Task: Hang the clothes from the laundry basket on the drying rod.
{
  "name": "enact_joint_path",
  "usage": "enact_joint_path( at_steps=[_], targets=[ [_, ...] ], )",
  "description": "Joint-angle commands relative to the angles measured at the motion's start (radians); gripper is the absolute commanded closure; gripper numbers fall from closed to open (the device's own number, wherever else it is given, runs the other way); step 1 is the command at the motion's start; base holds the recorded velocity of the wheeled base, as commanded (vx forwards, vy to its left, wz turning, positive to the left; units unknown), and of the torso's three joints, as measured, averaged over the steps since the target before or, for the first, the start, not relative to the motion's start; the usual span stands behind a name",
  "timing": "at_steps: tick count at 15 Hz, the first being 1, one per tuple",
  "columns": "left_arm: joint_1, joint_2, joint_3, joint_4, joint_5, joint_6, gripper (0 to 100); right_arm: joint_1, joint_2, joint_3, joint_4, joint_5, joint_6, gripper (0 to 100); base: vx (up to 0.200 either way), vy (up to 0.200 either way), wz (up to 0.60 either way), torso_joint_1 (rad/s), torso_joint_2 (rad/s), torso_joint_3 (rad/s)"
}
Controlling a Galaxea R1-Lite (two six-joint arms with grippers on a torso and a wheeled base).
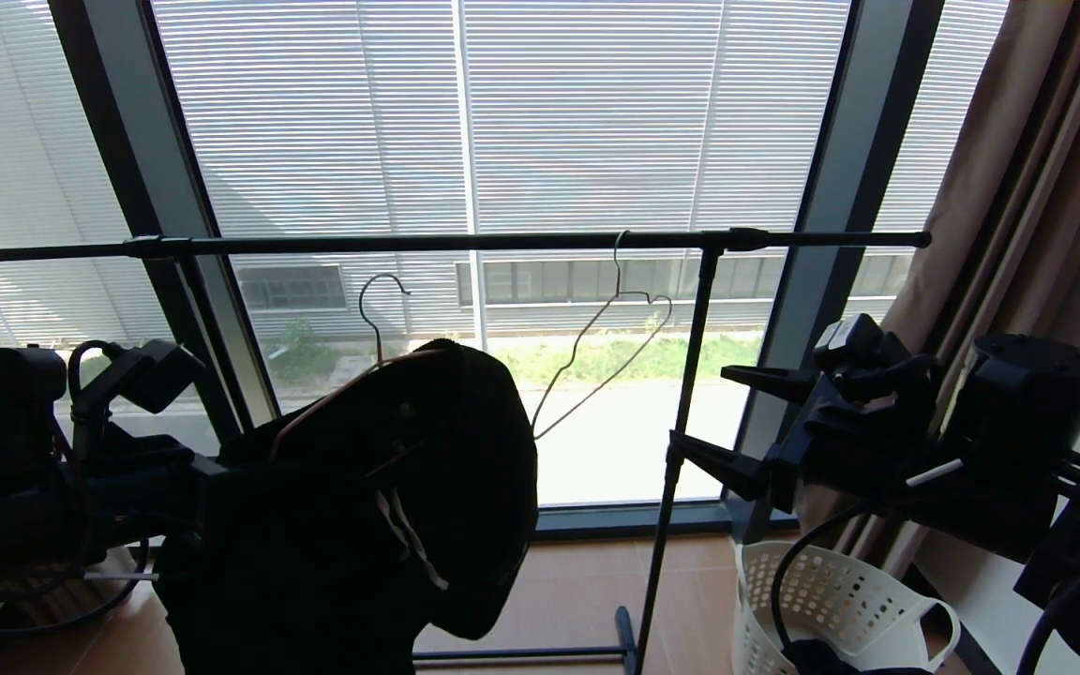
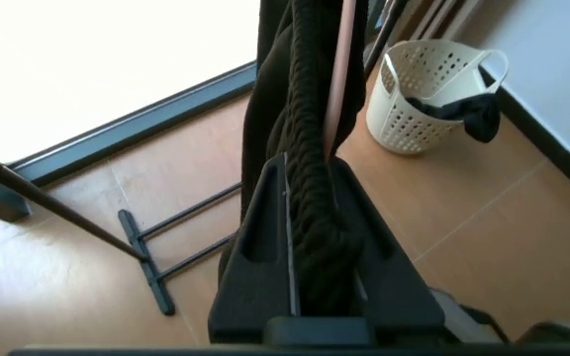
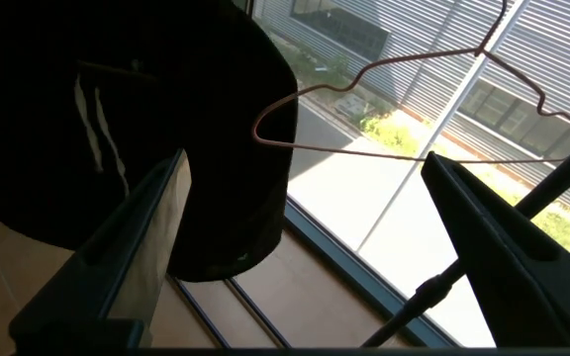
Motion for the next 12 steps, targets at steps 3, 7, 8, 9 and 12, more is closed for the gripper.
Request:
enact_joint_path(
  at_steps=[3,7,8,9,12],
  targets=[
    [-0.015,0.007,0.024,-0.097,0.000,-0.012,100,0.000,0.008,-0.002,-0.001,-0.009,-0.001,0,0.000,0.000,0.00,0.000,0.00,0.000],
    [-0.043,0.007,0.041,-0.123,0.001,-0.010,100,-0.004,0.021,-0.012,-0.005,-0.009,0.000,0,0.000,0.000,0.00,0.000,0.00,0.000],
    [-0.043,0.008,0.043,-0.128,0.001,-0.012,100,-0.004,0.018,-0.014,-0.005,-0.009,-0.001,0,0.000,0.000,0.00,0.000,0.00,0.000],
    [-0.043,0.010,0.041,-0.129,0.001,-0.012,100,-0.004,0.018,-0.014,-0.005,-0.009,-0.001,0,0.000,0.000,0.00,0.095,-0.21,-0.124],
    [-0.043,0.020,0.040,-0.129,0.001,-0.013,100,-0.006,0.018,-0.014,-0.005,-0.009,-0.001,0,0.000,0.000,0.00,0.147,-0.35,-0.203]
  ],
)
